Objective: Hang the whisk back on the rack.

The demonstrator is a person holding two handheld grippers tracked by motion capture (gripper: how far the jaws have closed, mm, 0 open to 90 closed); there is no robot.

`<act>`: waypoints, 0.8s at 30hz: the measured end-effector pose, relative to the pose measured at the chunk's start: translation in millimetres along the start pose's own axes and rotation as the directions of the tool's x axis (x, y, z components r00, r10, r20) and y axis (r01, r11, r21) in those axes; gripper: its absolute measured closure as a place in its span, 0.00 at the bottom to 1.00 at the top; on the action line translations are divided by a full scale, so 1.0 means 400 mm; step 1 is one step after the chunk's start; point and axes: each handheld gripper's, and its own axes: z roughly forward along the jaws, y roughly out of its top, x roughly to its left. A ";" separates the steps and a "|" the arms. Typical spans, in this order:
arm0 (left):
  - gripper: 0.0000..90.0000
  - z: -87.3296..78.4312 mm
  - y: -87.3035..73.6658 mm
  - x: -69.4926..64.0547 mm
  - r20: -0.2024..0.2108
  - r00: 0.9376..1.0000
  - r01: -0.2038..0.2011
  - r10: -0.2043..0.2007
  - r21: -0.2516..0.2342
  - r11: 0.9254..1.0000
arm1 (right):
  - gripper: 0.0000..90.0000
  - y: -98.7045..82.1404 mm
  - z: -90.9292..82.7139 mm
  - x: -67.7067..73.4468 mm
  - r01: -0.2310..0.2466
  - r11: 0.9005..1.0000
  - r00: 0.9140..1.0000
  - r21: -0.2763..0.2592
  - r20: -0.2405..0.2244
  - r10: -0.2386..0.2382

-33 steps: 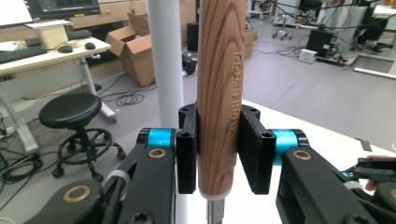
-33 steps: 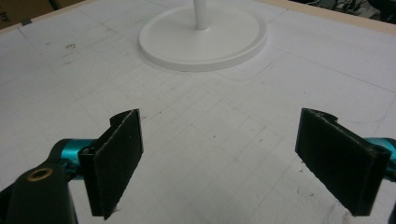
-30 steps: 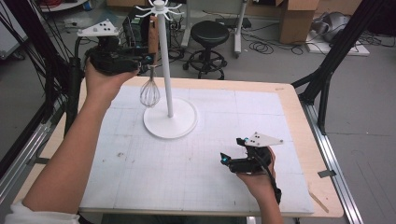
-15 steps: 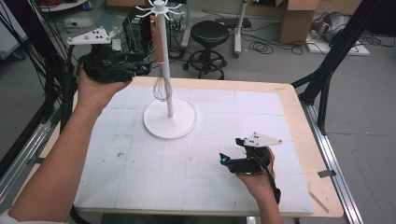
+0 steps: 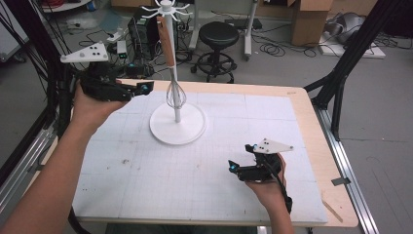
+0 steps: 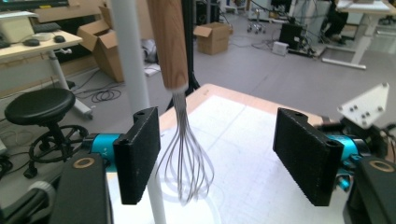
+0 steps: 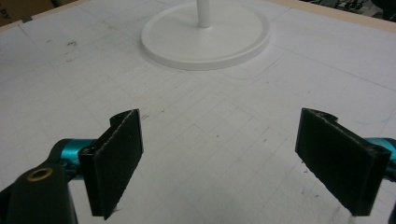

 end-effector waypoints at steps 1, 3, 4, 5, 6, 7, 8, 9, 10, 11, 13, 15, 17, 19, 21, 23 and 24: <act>0.34 0.001 -0.005 -0.003 0.006 1.000 -0.005 0.005 0.005 1.000 | 0.15 0.000 0.000 0.000 0.000 1.000 1.000 0.000 0.001 0.000; 0.33 0.003 -0.015 -0.009 0.017 1.000 -0.003 0.003 0.006 1.000 | 0.15 -0.001 0.001 -0.001 -0.001 1.000 1.000 0.001 0.002 0.001; 0.33 0.003 -0.020 -0.011 0.024 1.000 -0.003 0.003 0.005 1.000 | 0.15 -0.001 0.001 -0.001 -0.001 1.000 1.000 0.002 0.002 0.001; 0.33 0.004 -0.025 -0.013 0.030 1.000 -0.002 0.001 0.006 1.000 | 0.15 -0.002 0.002 -0.001 0.000 1.000 1.000 0.004 0.000 0.000; 0.32 0.004 -0.029 -0.015 0.033 0.999 -0.001 0.001 0.006 1.000 | 0.15 -0.002 0.002 -0.001 -0.002 1.000 1.000 0.005 0.000 0.002; 0.31 0.005 -0.035 -0.017 0.040 0.999 0.000 0.000 0.005 1.000 | 0.15 -0.002 0.002 -0.001 -0.001 1.000 1.000 0.006 0.000 0.001; 0.31 0.005 -0.040 -0.019 0.046 0.999 -0.001 0.001 0.006 1.000 | 0.15 -0.002 0.003 -0.001 0.002 1.000 1.000 0.004 0.001 -0.002; 0.30 0.006 -0.044 -0.021 0.052 0.999 -0.001 0.000 0.009 1.000 | 0.15 -0.002 0.003 -0.001 0.001 1.000 1.000 0.005 0.001 -0.001; 0.30 0.006 -0.049 -0.023 0.057 0.998 -0.004 0.003 0.012 1.000 | 0.15 -0.002 0.003 -0.001 0.001 1.000 1.000 0.006 0.001 -0.001; 0.29 0.007 -0.054 -0.025 0.060 0.998 -0.007 0.007 0.015 1.000 | 0.15 -0.003 0.003 -0.001 0.001 1.000 1.000 0.006 0.002 -0.001; 0.28 0.010 -0.066 -0.028 0.069 0.998 -0.003 0.002 0.015 1.000 | 0.15 -0.003 0.003 -0.001 -0.001 1.000 1.000 0.007 0.003 0.001; 0.28 0.014 -0.080 -0.033 0.078 0.997 0.000 -0.002 0.018 1.000 | 0.15 -0.004 0.004 -0.002 0.000 1.000 1.000 0.007 0.003 0.000; 0.26 0.019 -0.095 -0.036 0.085 0.996 0.001 -0.003 0.025 1.000 | 0.15 -0.004 0.004 -0.002 0.000 1.000 1.000 0.008 0.001 0.000; 0.25 0.024 -0.108 -0.039 0.097 0.995 0.003 -0.006 0.027 1.000 | 0.15 -0.004 0.004 -0.002 -0.002 1.000 1.000 0.011 -0.001 0.002; 0.23 0.029 -0.121 -0.041 0.106 0.994 0.007 -0.011 0.032 0.999 | 0.15 -0.005 0.005 -0.002 -0.002 1.000 1.000 0.012 0.000 0.002; 0.22 0.033 -0.130 -0.043 0.115 0.993 0.007 -0.011 0.039 0.999 | 0.15 -0.005 0.004 -0.003 -0.003 1.000 1.000 0.011 -0.001 0.003; 0.22 0.035 -0.136 -0.045 0.122 0.992 0.009 -0.014 0.039 0.999 | 0.15 -0.005 0.004 -0.003 -0.003 1.000 1.000 0.010 0.000 0.003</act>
